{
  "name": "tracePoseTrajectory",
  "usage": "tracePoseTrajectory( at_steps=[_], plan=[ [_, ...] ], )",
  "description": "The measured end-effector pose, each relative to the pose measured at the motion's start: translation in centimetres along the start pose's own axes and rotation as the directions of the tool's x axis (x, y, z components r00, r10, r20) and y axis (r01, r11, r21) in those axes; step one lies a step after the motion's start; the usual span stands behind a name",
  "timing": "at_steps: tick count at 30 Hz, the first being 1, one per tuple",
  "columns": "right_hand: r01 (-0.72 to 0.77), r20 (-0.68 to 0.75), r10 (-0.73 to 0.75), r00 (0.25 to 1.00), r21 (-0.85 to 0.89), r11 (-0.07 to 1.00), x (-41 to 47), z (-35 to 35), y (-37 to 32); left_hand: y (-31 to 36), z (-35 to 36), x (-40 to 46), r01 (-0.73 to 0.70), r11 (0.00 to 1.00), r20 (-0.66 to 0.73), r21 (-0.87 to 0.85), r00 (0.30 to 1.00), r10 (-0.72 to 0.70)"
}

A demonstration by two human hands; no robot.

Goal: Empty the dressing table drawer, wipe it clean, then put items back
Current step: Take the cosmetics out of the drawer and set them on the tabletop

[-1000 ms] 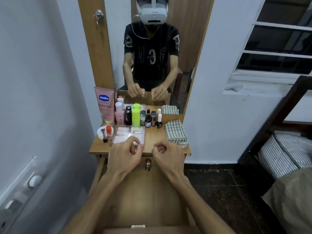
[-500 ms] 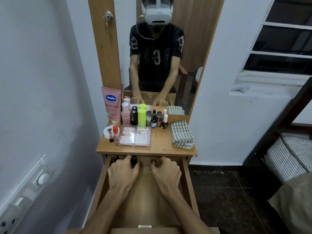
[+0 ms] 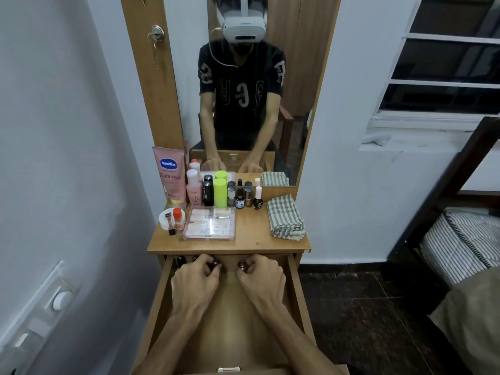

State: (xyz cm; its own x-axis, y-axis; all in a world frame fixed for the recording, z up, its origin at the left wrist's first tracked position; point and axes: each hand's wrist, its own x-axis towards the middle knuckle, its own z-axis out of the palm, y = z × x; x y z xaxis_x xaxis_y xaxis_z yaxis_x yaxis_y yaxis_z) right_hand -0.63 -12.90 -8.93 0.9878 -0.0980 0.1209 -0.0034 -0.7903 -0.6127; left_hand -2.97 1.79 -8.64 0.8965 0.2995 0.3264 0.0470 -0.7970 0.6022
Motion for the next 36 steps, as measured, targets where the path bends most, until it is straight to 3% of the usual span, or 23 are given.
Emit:
tracePoseTrajectory(
  at_steps=[5,10,15,22,36],
  plan=[
    [0.024,-0.013,-0.023,1.0,0.061,0.998,-1.3,-3.0,0.3,1.0,-1.6,-0.2,-0.133,0.979,0.022,-0.153,0.99,0.138],
    [0.046,-0.132,-0.028,0.991,0.138,0.989,-0.9,-6.7,-0.4,4.2,-3.5,2.0,-0.232,0.939,0.032,-0.255,0.968,0.248],
    [0.112,-0.24,-0.072,0.968,0.157,0.981,3.1,-10.0,-2.7,7.4,-4.2,6.6,-0.301,0.921,-0.038,-0.248,0.953,0.301],
    [0.078,-0.235,-0.054,0.971,0.094,0.992,9.7,-10.4,-4.1,9.5,-2.1,12.0,-0.319,0.94,-0.069,-0.119,0.947,0.313],
    [0.059,-0.183,-0.05,0.982,0.047,0.997,13.1,-7.9,-3.0,9.0,1.2,13.5,-0.233,0.965,-0.111,-0.12,0.969,0.22]
  ],
)
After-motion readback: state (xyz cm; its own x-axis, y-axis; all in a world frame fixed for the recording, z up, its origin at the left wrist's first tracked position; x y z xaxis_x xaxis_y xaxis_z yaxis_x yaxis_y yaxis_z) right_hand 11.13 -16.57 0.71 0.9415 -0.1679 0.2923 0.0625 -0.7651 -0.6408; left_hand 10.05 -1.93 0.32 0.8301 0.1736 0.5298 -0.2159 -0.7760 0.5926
